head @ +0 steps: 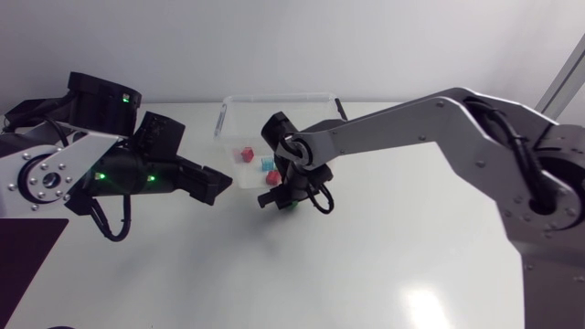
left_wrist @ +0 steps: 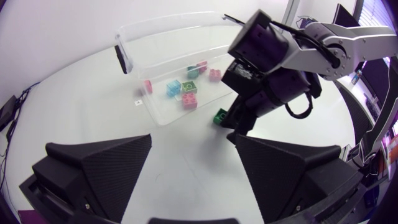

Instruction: Place the duplo bricks in the container

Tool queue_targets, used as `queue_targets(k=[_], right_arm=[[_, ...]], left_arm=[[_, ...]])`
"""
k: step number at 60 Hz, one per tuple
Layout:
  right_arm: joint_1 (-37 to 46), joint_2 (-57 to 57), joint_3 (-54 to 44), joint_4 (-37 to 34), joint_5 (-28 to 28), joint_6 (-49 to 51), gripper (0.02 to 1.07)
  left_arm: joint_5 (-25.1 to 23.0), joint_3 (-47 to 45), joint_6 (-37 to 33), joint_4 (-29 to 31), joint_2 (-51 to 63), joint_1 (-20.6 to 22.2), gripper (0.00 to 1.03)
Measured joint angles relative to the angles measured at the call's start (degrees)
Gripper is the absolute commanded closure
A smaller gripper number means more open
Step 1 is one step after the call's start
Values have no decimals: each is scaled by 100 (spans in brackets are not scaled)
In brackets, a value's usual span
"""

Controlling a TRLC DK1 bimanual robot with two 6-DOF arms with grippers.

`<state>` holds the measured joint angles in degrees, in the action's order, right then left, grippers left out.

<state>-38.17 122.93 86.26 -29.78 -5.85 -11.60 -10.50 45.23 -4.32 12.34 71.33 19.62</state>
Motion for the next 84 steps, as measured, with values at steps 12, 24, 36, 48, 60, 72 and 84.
queue_targets(k=[12, 24, 36, 48, 60, 72, 84], right_arm=[[-50, -1637, -960, -330, -70, 94, 70], [199, -2555, 372, -999, -85, 181, 70], [461, -2055, 1799, -1073, -17, 243, 70], [551, -800, 2273, -990, 2, 240, 54], [680, -409, 2369, -990, -114, 245, 13], [680, -1375, 1851, -817, -442, 313, 12], [935, -3084, 551, -321, -737, 549, 12]], left_arm=[[0, -52, 0, 66, -164, 0, 9], [0, -57, 4, 79, -210, 68, 9], [-17, -57, 4, 214, -396, 179, 9], [-17, -57, 2, 326, -597, 133, 9], [-17, -57, 2, 428, -730, 57, 9], [-17, -57, 2, 656, -1082, -129, 9], [68, -57, -44, 925, -1567, -444, 9]])
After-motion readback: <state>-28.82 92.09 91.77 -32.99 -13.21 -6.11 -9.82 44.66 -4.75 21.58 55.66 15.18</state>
